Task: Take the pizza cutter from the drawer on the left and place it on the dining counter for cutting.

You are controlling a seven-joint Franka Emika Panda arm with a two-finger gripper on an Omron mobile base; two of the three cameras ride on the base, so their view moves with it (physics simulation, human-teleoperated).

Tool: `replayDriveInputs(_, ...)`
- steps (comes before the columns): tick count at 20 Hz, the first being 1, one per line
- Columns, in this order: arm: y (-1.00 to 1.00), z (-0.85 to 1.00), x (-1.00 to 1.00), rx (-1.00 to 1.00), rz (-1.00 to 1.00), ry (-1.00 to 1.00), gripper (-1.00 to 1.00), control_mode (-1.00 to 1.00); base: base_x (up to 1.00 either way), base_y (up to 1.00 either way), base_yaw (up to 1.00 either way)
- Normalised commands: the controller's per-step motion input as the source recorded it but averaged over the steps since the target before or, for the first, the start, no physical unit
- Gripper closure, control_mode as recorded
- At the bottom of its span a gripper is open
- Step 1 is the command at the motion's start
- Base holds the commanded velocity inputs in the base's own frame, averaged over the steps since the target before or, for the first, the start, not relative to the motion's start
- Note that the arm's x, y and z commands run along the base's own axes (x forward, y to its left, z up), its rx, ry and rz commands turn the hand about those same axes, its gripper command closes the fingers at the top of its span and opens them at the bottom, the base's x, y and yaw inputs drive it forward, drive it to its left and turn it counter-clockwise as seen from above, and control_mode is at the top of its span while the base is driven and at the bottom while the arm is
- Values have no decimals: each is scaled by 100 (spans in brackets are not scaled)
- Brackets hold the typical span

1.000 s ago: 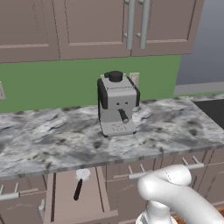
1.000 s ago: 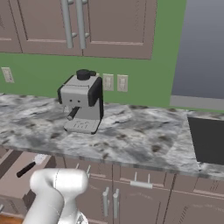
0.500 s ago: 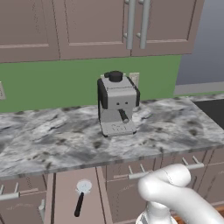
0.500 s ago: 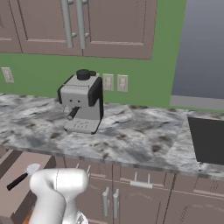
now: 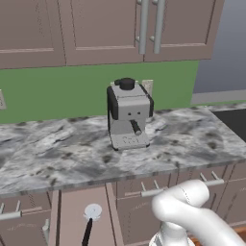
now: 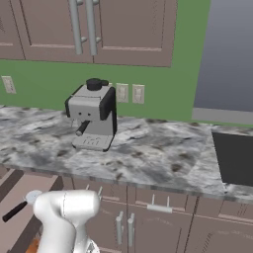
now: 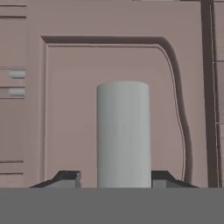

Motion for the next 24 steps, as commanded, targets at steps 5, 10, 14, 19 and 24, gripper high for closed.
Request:
replayDriveInputs(5,0,28,-57,0,0,0,-100,-100,0,0,0)
replayDriveInputs(10,0,53,-63,0,0,0,-100,-100,0,0,0)
replayDriveInputs(14,0,79,-19,0,-1,5,-100,-100,0,0,0)
replayDriveInputs(19,0,97,0,5,0,1,-100,-100,0,0,0)
replayDriveInputs(24,-3,99,8,9,0,4,-100,-100,0,0,0)
